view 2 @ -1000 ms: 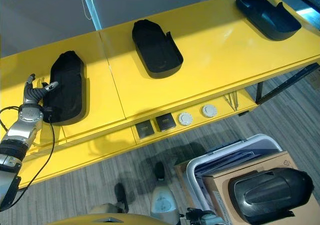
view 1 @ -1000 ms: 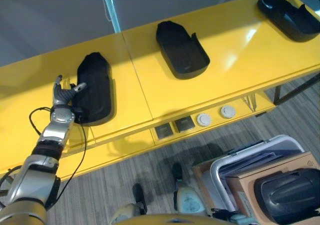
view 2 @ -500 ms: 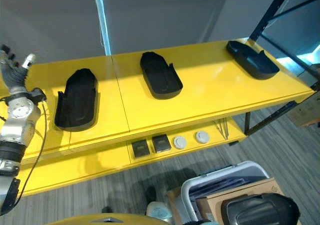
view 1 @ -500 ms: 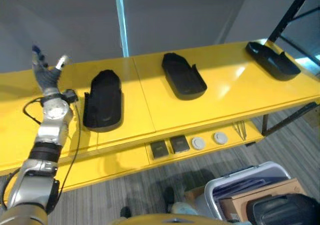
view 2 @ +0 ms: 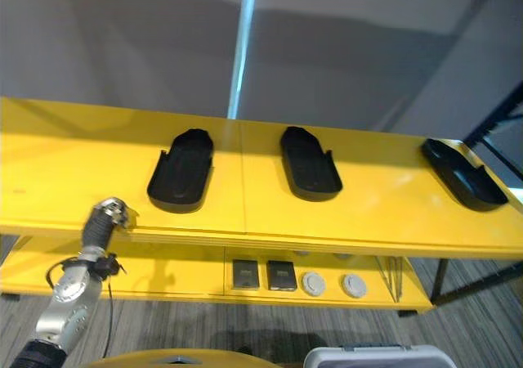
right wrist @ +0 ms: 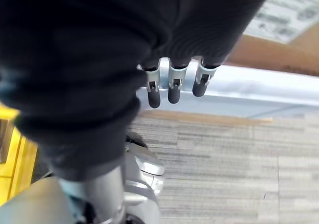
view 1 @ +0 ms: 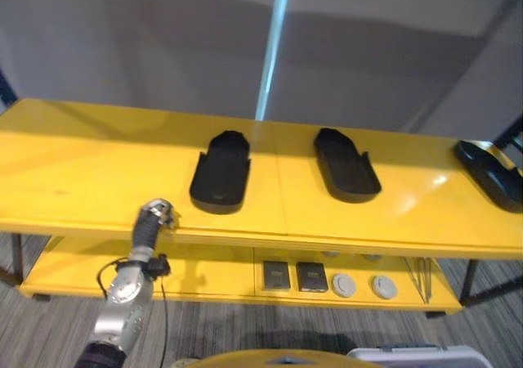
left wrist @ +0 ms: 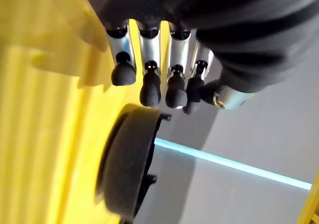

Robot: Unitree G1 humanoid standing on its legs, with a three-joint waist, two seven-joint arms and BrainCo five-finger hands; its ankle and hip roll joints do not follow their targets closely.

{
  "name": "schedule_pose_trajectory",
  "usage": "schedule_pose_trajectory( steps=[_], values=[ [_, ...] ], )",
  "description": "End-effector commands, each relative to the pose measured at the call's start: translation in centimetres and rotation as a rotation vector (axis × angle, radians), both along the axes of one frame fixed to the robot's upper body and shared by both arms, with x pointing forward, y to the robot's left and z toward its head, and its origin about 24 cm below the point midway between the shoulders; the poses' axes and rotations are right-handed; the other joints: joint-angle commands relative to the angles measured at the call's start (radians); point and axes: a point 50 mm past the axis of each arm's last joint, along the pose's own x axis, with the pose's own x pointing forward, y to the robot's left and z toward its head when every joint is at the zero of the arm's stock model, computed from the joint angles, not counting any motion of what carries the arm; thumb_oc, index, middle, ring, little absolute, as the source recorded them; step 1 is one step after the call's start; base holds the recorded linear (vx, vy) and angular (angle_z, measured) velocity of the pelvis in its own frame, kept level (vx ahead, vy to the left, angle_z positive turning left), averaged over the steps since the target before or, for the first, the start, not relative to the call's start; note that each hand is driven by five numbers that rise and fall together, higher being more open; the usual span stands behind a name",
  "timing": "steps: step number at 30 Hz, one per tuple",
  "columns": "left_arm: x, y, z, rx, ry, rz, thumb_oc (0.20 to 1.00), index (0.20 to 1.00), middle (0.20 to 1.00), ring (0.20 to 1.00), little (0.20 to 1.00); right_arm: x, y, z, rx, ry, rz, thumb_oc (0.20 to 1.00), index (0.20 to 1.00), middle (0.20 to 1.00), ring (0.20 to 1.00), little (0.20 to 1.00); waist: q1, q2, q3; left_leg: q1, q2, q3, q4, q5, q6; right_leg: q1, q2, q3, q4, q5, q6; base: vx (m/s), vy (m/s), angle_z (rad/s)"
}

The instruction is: Move parts from the plastic box to the shelf.

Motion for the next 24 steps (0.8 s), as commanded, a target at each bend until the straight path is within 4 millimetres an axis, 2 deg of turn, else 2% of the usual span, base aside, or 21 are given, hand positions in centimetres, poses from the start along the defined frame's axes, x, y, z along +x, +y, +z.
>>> schedule_pose_trajectory(
  steps=[1,4,8,11,15,18,24],
  values=[
    [3.4,-3.2,6.7,-0.027,-0.38,-0.231,0.2,0.2,0.2,0.2,0.2,3.9,0.5,0.5,0.042,-0.075,0.011,1.0,1.0,1.0,1.0,1.0,-0.008,0.087,0.028,-0.017,0.052,0.032,0.004,0.021,-0.014,0.089,-0.049,0.008,0.02,-0.053,0.058,-0.01,0.042,0.3],
    [3.1,-4.7,6.4,-0.052,-0.355,-0.298,0.2,0.2,0.2,0.2,0.2,5.2,1.0,0.6,0.053,-0.126,-0.004,1.0,1.0,1.0,1.0,1.0,-0.006,0.092,0.023,-0.017,0.05,0.039,-0.001,0.023,-0.014,0.092,-0.052,-0.003,0.019,-0.052,0.063,0.02,0.037,0.1],
    [3.2,-5.4,6.1,-0.081,-0.325,-0.316,0.2,0.2,0.2,0.2,0.2,6.1,1.6,0.8,0.077,-0.133,0.019,1.0,1.0,1.0,1.0,1.0,-0.012,0.095,0.018,-0.022,0.047,0.045,-0.001,0.024,-0.013,0.082,-0.051,0.002,0.019,-0.048,0.065,0.06,0.002,-0.02],
    [3.3,-5.7,6.4,-0.062,-0.333,-0.335,0.2,0.2,0.2,0.2,0.2,5.0,1.4,0.6,0.058,-0.081,-0.016,1.0,1.0,1.0,1.0,1.0,-0.03,0.096,0.017,-0.031,0.044,0.051,-0.001,0.02,-0.011,0.067,-0.044,0.02,0.016,-0.044,0.066,0.09,-0.032,-0.06],
    [4.2,-5.8,6.7,0.046,-0.31,-0.295,0.2,0.2,0.2,0.2,0.2,1.9,-0.2,0.4,-0.005,0.028,-0.045,1.0,1.0,1.0,1.0,1.0,-0.073,0.103,0.03,-0.053,0.042,0.063,-0.001,0.02,-0.009,0.032,-0.033,0.059,0.015,-0.04,0.067,0.07,-0.031,-0.22],
    [4.6,-5.5,6.7,0.073,-0.287,-0.262,0.2,0.2,0.2,0.2,0.2,0.7,-1.0,0.3,-0.021,0.037,-0.041,1.0,1.0,1.0,1.0,1.0,-0.09,0.109,0.042,-0.068,0.042,0.058,-0.001,0.023,-0.01,0.018,-0.026,0.073,0.012,-0.038,0.067,0.05,-0.023,-0.22],
    [4.9,-5.0,7.5,0.129,-0.33,-0.181,0.2,0.2,0.2,0.2,0.2,1.4,-0.2,0.2,0.012,-0.047,-0.089,1.0,1.0,1.0,1.0,1.0,-0.109,0.112,0.054,-0.087,0.04,0.058,-0.001,0.028,-0.008,-0.002,-0.02,0.09,0.007,-0.037,0.062,0.03,-0.011,-0.04]
  ],
)
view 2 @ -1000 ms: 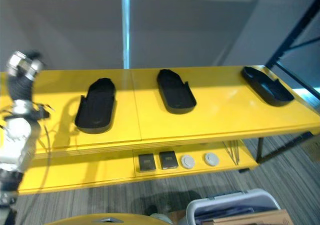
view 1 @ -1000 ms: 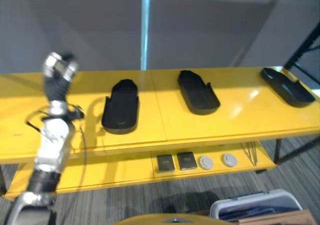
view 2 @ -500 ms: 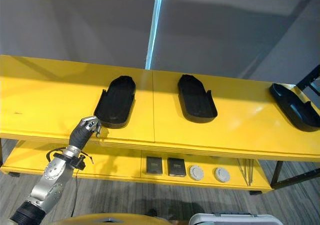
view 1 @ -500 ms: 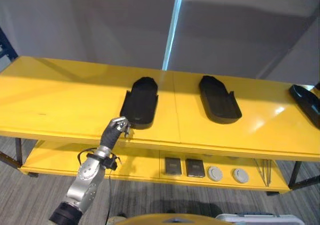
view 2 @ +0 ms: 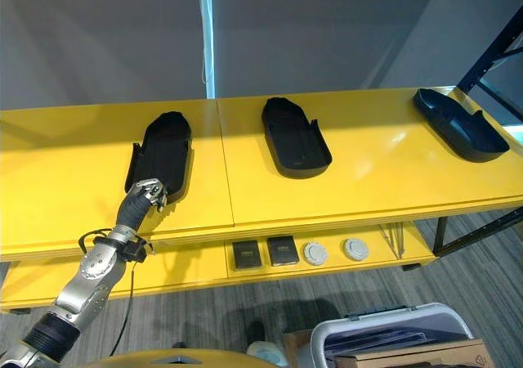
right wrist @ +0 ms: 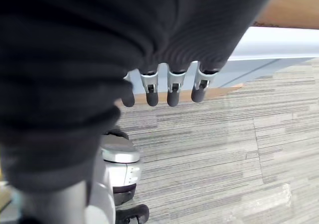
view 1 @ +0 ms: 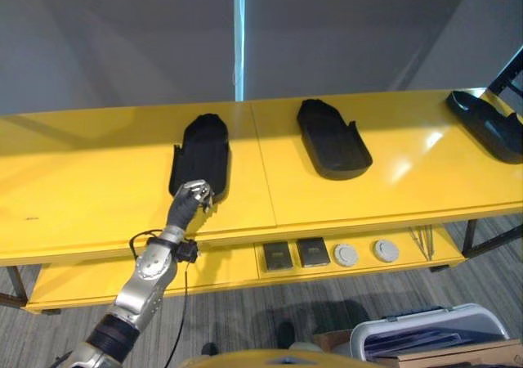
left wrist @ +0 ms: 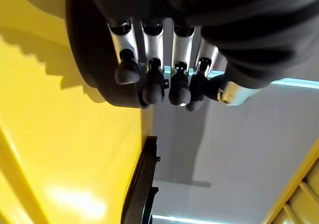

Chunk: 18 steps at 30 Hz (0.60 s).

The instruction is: Move parts from the plastic box to the shelf.

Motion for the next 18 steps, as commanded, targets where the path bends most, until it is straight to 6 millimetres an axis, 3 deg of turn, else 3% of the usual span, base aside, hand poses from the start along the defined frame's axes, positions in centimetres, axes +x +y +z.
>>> schedule_pose_trajectory(
  steps=[1,6,9,18],
  values=[
    [2.0,-0.8,4.2,0.003,-0.205,0.003,0.2,0.2,0.2,0.2,0.2,2.5,1.5,-0.1,0.033,-0.056,-0.012,1.0,1.0,1.0,1.0,1.0,-0.004,0.03,0.023,-0.069,0.035,0.001,-0.001,0.034,-0.009,0.046,-0.031,0.042,0.006,-0.048,0.058,0.0,0.0,0.0],
    [2.6,0.4,5.3,0.02,-0.253,0.1,0.2,0.2,0.2,0.2,0.2,1.7,0.5,0.0,0.005,-0.038,-0.014,1.0,1.0,1.0,1.0,1.0,-0.014,0.035,0.02,-0.067,0.04,0.003,-0.001,0.036,-0.013,0.048,-0.028,0.045,0.005,-0.053,0.055,-0.01,0.011,-0.09],
    [2.6,1.1,5.0,0.047,-0.244,0.131,0.2,0.2,0.2,0.2,0.2,1.0,0.1,0.0,0.0,-0.024,-0.006,1.0,1.0,1.0,1.0,1.0,-0.017,0.032,0.008,-0.056,0.043,0.006,-0.001,0.033,-0.015,0.059,-0.026,0.044,0.005,-0.057,0.056,0.0,0.011,-0.06],
    [3.4,1.4,3.6,0.097,-0.19,0.151,0.2,0.2,0.2,0.2,0.2,1.3,0.3,0.0,0.017,-0.041,0.001,1.0,1.0,1.0,1.0,1.0,-0.031,0.025,-0.009,-0.041,0.049,0.021,-0.001,0.033,-0.016,0.068,-0.02,0.055,0.005,-0.057,0.056,-0.02,0.005,0.0]
  ],
)
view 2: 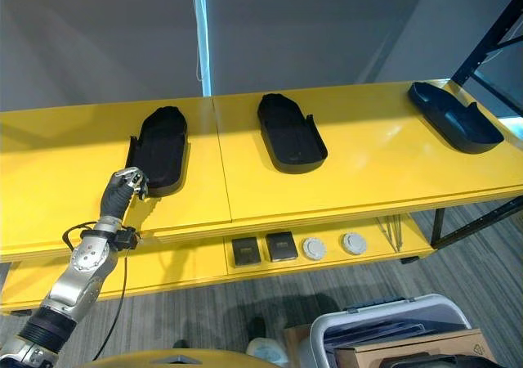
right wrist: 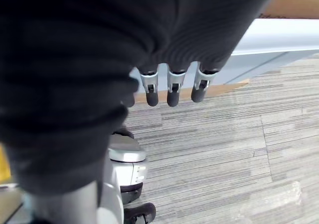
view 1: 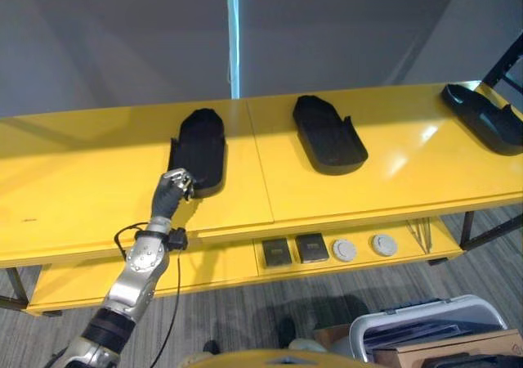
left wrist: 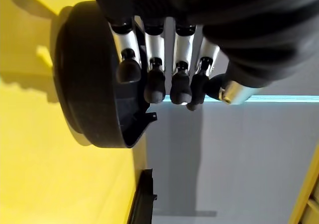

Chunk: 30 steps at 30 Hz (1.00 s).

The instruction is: Move parts from the plastic box to the shelf.

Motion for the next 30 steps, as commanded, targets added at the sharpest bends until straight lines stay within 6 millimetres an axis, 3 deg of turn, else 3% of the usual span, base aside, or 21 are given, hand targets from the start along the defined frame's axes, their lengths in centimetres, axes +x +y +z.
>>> schedule_pose_trajectory(
  steps=[1,5,7,10,11,12,13,18,22,25,30],
  values=[
    [2.2,-1.0,3.0,0.045,-0.154,-0.039,0.2,0.2,0.2,0.2,0.2,0.8,0.5,-0.1,0.018,-0.004,0.012,1.0,1.0,1.0,1.0,1.0,-0.021,0.028,-0.031,-0.066,0.053,0.0,-0.001,0.035,-0.025,0.052,-0.02,0.033,0.005,-0.063,0.049,-0.06,0.014,-0.02],
    [2.3,-1.1,3.0,0.044,-0.159,-0.037,0.2,0.2,0.2,0.2,0.2,0.8,0.5,-0.1,0.019,-0.004,0.016,1.0,1.0,1.0,1.0,1.0,-0.022,0.028,-0.031,-0.065,0.054,0.003,-0.001,0.035,-0.026,0.052,-0.02,0.034,0.005,-0.063,0.049,-0.06,0.008,-0.04],
    [2.3,-1.1,5.4,-0.012,-0.306,-0.022,0.2,0.2,0.2,0.2,0.2,0.6,0.6,-0.1,0.015,0.003,0.026,1.0,1.0,1.0,1.0,1.0,-0.016,0.024,-0.049,-0.056,0.059,0.015,-0.001,0.034,-0.028,0.061,-0.025,0.023,0.005,-0.06,0.055,-0.25,0.005,-0.01],
    [1.5,-0.9,6.7,-0.005,-0.382,0.014,0.2,0.2,0.2,0.2,0.2,1.3,0.6,0.0,0.015,-0.007,0.0,1.0,1.0,1.0,1.0,1.0,-0.001,0.024,-0.053,-0.055,0.058,0.009,-0.001,0.036,-0.028,0.069,-0.028,0.012,0.005,-0.058,0.054,-0.13,-0.003,-0.07],
    [1.2,-0.8,6.9,0.002,-0.401,0.033,0.304,0.304,0.304,0.304,0.304,1.5,0.6,0.0,0.015,-0.009,-0.006,1.0,1.0,1.0,1.0,1.0,0.005,0.024,-0.054,-0.055,0.058,0.006,-0.001,0.036,-0.028,0.072,-0.029,0.007,0.005,-0.059,0.053,-0.13,0.003,-0.03],
    [0.9,-0.8,7.0,0.012,-0.417,0.041,0.624,0.624,0.624,0.624,0.624,1.6,0.7,0.0,0.017,-0.011,-0.011,1.0,1.0,1.0,1.0,1.0,0.01,0.023,-0.054,-0.054,0.058,0.002,-0.001,0.037,-0.028,0.077,-0.028,0.002,0.005,-0.061,0.051,-0.11,0.011,0.02],
    [0.6,-0.8,7.0,0.029,-0.43,0.035,1.0,1.0,1.0,1.0,1.0,1.8,0.8,0.0,0.019,-0.013,-0.018,1.0,1.0,1.0,1.0,1.0,0.017,0.022,-0.054,-0.054,0.057,-0.002,-0.001,0.037,-0.028,0.081,-0.026,-0.002,0.005,-0.063,0.048,-0.11,0.028,0.1],
    [-1.0,-1.0,6.0,0.017,-0.463,0.053,1.0,1.0,1.0,1.0,1.0,2.7,1.0,0.1,0.015,-0.036,-0.049,1.0,1.0,1.0,1.0,1.0,0.048,0.013,-0.052,-0.044,0.052,-0.026,-0.001,0.034,-0.027,0.097,-0.024,-0.014,0.009,-0.069,0.041,-0.08,0.08,0.11],
    [-1.8,-2.6,6.3,0.02,-0.521,-0.073,1.0,1.0,1.0,1.0,1.0,3.2,1.0,0.1,0.007,-0.057,-0.128,1.0,1.0,1.0,1.0,1.0,0.056,0.0,-0.045,-0.036,0.034,-0.022,-0.001,0.022,-0.016,0.095,-0.042,-0.012,0.009,-0.051,0.055,-0.04,0.155,0.03],
    [-1.8,-3.7,6.7,0.019,-0.535,-0.151,1.0,1.0,1.0,1.0,1.0,3.5,1.1,0.2,0.01,-0.077,-0.217,1.0,1.0,1.0,1.0,1.0,0.042,-0.004,-0.04,-0.04,0.016,-0.019,-0.001,0.012,-0.003,0.083,-0.053,0.009,0.017,-0.039,0.069,0.0,0.138,0.0],
    [-1.4,-5.4,7.7,0.047,-0.574,-0.245,1.0,1.0,1.0,1.0,1.0,3.3,1.2,0.0,0.023,-0.139,-0.367,1.0,1.0,1.0,1.0,1.0,-0.027,-0.006,-0.004,-0.058,-0.01,0.002,-0.001,0.0,0.024,-0.002,-0.086,0.073,0.051,0.008,0.11,-0.03,0.134,-0.15]
  ],
)
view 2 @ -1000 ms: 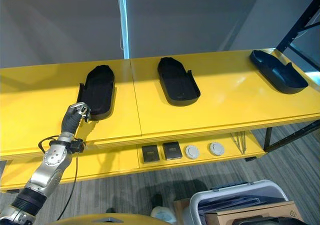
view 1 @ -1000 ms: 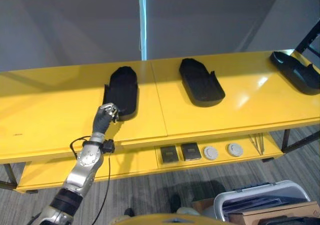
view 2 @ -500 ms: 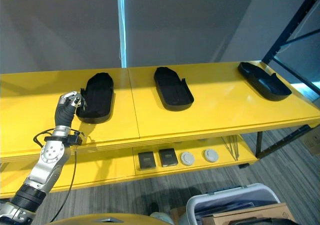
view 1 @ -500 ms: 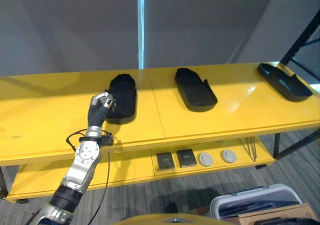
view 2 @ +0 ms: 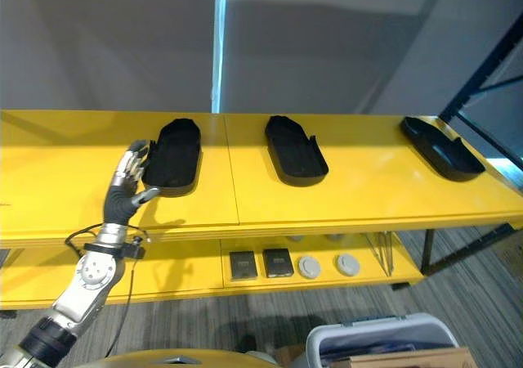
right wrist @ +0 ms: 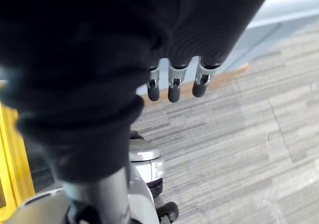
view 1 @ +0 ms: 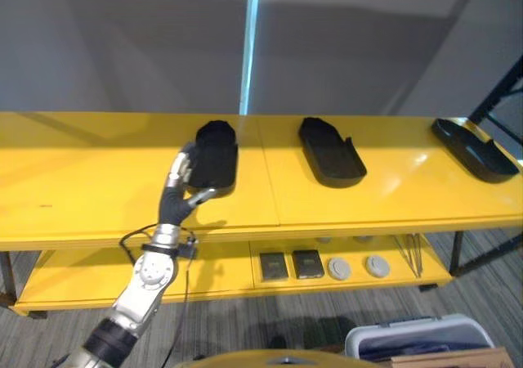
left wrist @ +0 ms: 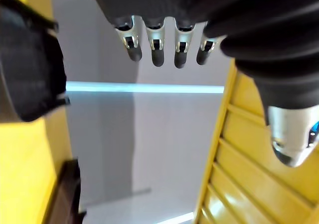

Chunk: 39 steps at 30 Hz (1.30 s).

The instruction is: Move parts from the plastic box to the shelf.

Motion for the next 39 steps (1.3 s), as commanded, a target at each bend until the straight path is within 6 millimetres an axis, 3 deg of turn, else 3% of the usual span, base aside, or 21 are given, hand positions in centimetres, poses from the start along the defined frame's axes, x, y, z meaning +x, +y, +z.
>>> schedule_pose_trajectory(
  steps=[1,4,6,7,9,12,14,15,19,23,24,25,26,27,29,32,36,39],
  values=[
    [1.1,-1.5,4.4,0.022,-0.238,-0.097,1.0,1.0,1.0,1.0,1.0,4.6,-0.8,0.6,-0.037,-0.155,-0.177,1.0,1.0,1.0,1.0,1.0,-0.051,0.086,0.064,-0.038,0.048,0.009,-0.001,-0.018,0.003,0.023,-0.049,0.02,0.053,0.016,0.085,-0.15,0.143,-0.45],
    [1.4,-1.4,4.6,0.057,-0.26,-0.052,1.0,1.0,1.0,1.0,1.0,3.3,-0.6,0.3,-0.017,-0.168,-0.254,1.0,1.0,1.0,1.0,1.0,-0.081,0.086,0.079,-0.023,0.074,0.085,-0.001,-0.021,-0.005,-0.04,-0.082,-0.032,0.101,0.059,0.104,-0.13,0.065,-0.75],
    [1.6,-0.9,4.8,0.066,-0.272,-0.013,1.0,1.0,1.0,1.0,1.0,3.0,-0.9,0.3,-0.039,-0.166,-0.295,1.0,1.0,1.0,1.0,1.0,-0.086,0.087,0.081,-0.015,0.088,0.137,-0.001,-0.017,-0.001,-0.049,-0.079,-0.064,0.156,0.042,0.106,-0.22,0.035,-1.2],
    [2.1,-0.6,5.0,0.074,-0.291,0.041,1.0,1.0,1.0,1.0,1.0,2.5,-1.5,0.4,-0.045,-0.138,-0.2,1.0,1.0,1.0,1.0,1.0,-0.093,0.098,0.084,-0.025,0.103,0.19,0.005,0.001,0.013,-0.037,-0.043,-0.089,0.233,-0.029,0.085,-0.33,0.07,-1.35],
    [2.9,-0.4,5.4,0.054,-0.301,0.101,1.0,1.0,1.0,1.0,1.0,1.4,-1.8,0.4,-0.055,-0.104,-0.115,1.0,1.0,1.0,1.0,1.0,-0.092,0.113,0.095,-0.054,0.111,0.231,0.027,0.013,0.03,-0.025,-0.01,-0.115,0.34,-0.108,0.039,-0.31,0.074,-1.25],
    [3.2,-0.1,5.5,0.045,-0.309,0.151,1.0,1.0,1.0,1.0,1.0,1.3,-1.8,0.4,-0.05,-0.093,-0.12,1.0,1.0,1.0,1.0,1.0,-0.075,0.111,0.096,-0.089,0.122,0.277,0.064,0.014,0.032,0.006,-0.02,-0.157,0.363,-0.138,0.021,-0.14,-0.017,-0.72],
    [3.3,0.4,5.4,0.049,-0.309,0.216,1.0,1.0,1.0,1.0,1.0,1.5,-1.9,0.4,-0.05,-0.087,-0.093,1.0,1.0,1.0,1.0,1.0,-0.041,0.099,0.089,-0.12,0.133,0.325,0.094,0.018,0.007,0.105,-0.028,-0.224,0.283,-0.199,0.022,-0.15,-0.24,-1.43],
    [3.3,0.6,5.1,0.051,-0.297,0.242,1.0,1.0,1.0,1.0,1.0,1.4,-1.9,0.4,-0.045,-0.085,-0.067,1.0,1.0,1.0,1.0,1.0,-0.024,0.094,0.088,-0.138,0.144,0.344,0.108,0.03,-0.005,0.145,-0.026,-0.262,0.223,-0.194,0.019,-0.14,-0.366,-1.48],
    [3.1,1.2,4.3,0.052,-0.268,0.271,1.0,1.0,1.0,1.0,1.0,1.3,-1.7,0.4,-0.02,-0.1,-0.017,1.0,1.0,1.0,1.0,1.0,-0.02,0.099,0.091,-0.14,0.158,0.347,0.106,0.051,-0.024,0.169,-0.003,-0.276,0.134,-0.168,0.005,-0.07,-0.209,-1.45],
    [2.8,1.8,4.0,0.04,-0.263,0.293,1.0,1.0,1.0,1.0,1.0,1.3,-1.8,0.4,-0.045,-0.098,-0.01,1.0,1.0,1.0,1.0,1.0,-0.031,0.106,0.099,-0.133,0.155,0.349,0.131,0.036,-0.032,0.164,0.004,-0.282,0.089,-0.147,-0.011,-0.09,-0.125,-0.16],
    [2.7,1.8,4.0,0.034,-0.259,0.297,1.0,1.0,1.0,1.0,1.0,1.3,-2.0,0.4,-0.056,-0.092,-0.001,1.0,1.0,1.0,1.0,1.0,-0.031,0.107,0.103,-0.135,0.154,0.341,0.147,0.028,-0.036,0.159,0.003,-0.28,0.08,-0.14,-0.015,-0.11,-0.041,-0.16],
    [2.5,2.0,3.7,0.014,-0.247,0.301,1.0,1.0,1.0,1.0,1.0,1.2,-2.7,0.6,-0.086,-0.082,0.029,1.0,1.0,1.0,1.0,1.0,-0.023,0.112,0.119,-0.152,0.161,0.291,0.193,0.036,-0.059,0.159,-0.001,-0.26,0.06,-0.126,-0.021,-0.16,0.0,-0.12],
    [2.2,2.6,3.3,0.004,-0.226,0.334,1.0,1.0,1.0,1.0,1.0,1.6,-3.3,0.8,-0.117,-0.081,0.054,1.0,1.0,1.0,1.0,1.0,0.007,0.111,0.126,-0.172,0.12,0.143,0.212,0.027,-0.049,0.139,-0.01,-0.207,0.047,-0.094,-0.025,-0.1,0.109,-0.54],
    [1.6,3.4,2.8,0.015,-0.208,0.378,1.0,1.0,1.0,1.0,1.0,2.3,-3.6,0.9,-0.129,-0.088,0.079,1.0,1.0,1.0,1.0,1.0,0.042,0.111,0.122,-0.15,0.057,-0.052,0.184,-0.009,-0.047,0.123,-0.01,-0.113,0.038,-0.08,-0.021,-0.03,0.149,-1.17],
    [1.1,3.9,2.6,0.031,-0.2,0.398,1.0,1.0,1.0,1.0,1.0,2.6,-3.5,0.9,-0.118,-0.091,0.12,1.0,1.0,1.0,1.0,1.0,0.068,0.111,0.108,-0.133,0.017,-0.196,0.149,-0.017,-0.036,0.1,0.002,-0.04,0.035,-0.075,-0.023,-0.01,0.124,-1.8],
    [0.9,3.8,2.6,0.044,-0.179,0.369,1.0,1.0,1.0,1.0,1.0,2.7,-3.0,0.8,-0.114,-0.116,0.097,1.0,1.0,1.0,1.0,1.0,0.075,0.123,0.093,-0.11,-0.005,-0.241,0.075,-0.006,-0.017,0.084,0.02,-0.005,0.038,-0.083,-0.022,-0.05,0.151,-1.05],
    [1.2,2.9,2.1,0.081,-0.155,0.289,1.0,1.0,1.0,1.0,1.0,3.1,-2.3,0.7,-0.101,-0.18,0.008,1.0,1.0,1.0,1.0,1.0,0.056,0.125,0.083,-0.098,-0.009,-0.221,0.043,0.001,-0.002,0.064,0.027,0.001,0.054,-0.081,-0.015,-0.03,0.188,-0.42],
    [1.3,2.4,1.6,0.119,-0.158,0.255,1.0,1.0,1.0,1.0,1.0,4.3,-1.8,0.7,-0.125,-0.241,0.069,1.0,1.0,1.0,1.0,1.0,0.042,0.119,0.092,-0.094,-0.02,-0.198,0.013,0.003,0.013,0.027,0.021,-0.002,0.063,-0.063,0.003,-0.08,0.175,0.0]
  ],
)
